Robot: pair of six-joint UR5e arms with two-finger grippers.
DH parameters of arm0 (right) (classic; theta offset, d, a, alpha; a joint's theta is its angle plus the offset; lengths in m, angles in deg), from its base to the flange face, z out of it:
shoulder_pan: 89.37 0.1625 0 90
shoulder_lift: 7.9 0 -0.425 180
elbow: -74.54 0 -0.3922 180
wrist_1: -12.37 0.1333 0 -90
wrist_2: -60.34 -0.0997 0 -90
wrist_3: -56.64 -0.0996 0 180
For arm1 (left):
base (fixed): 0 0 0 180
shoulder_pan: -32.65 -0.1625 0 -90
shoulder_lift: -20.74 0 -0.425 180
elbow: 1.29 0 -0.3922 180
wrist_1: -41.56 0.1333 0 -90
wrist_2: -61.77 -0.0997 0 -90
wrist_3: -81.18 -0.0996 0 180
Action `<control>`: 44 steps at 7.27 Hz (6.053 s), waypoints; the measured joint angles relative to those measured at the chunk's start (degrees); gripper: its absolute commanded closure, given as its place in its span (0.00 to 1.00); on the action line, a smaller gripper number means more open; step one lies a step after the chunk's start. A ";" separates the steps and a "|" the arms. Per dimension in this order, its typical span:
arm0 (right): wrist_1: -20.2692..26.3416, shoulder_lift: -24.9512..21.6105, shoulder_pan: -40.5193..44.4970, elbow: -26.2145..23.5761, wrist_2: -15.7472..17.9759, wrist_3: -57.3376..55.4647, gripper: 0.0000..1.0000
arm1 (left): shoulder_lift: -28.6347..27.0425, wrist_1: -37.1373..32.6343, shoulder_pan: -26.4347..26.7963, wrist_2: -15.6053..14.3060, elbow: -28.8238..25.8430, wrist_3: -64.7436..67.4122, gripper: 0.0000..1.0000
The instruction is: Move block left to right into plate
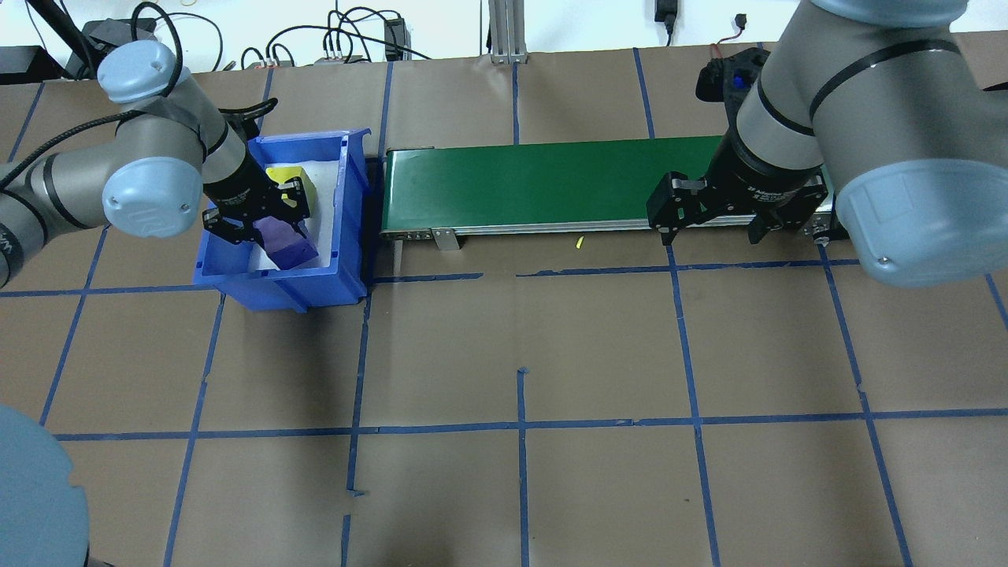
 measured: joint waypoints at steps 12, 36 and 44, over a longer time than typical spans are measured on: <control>0.00 0.00 -0.07 0.00 0.09 0.26 0.00 | -6.29 5.04 16.84 0.30 -8.99 -7.98 0.58; -11.67 13.00 -4.36 4.02 -0.01 0.74 0.00 | -12.30 9.15 1.54 -2.99 -9.50 -16.84 0.79; -17.66 29.39 -4.39 16.76 -10.10 -0.61 0.00 | 1.63 0.06 5.51 1.57 -11.31 -9.40 0.77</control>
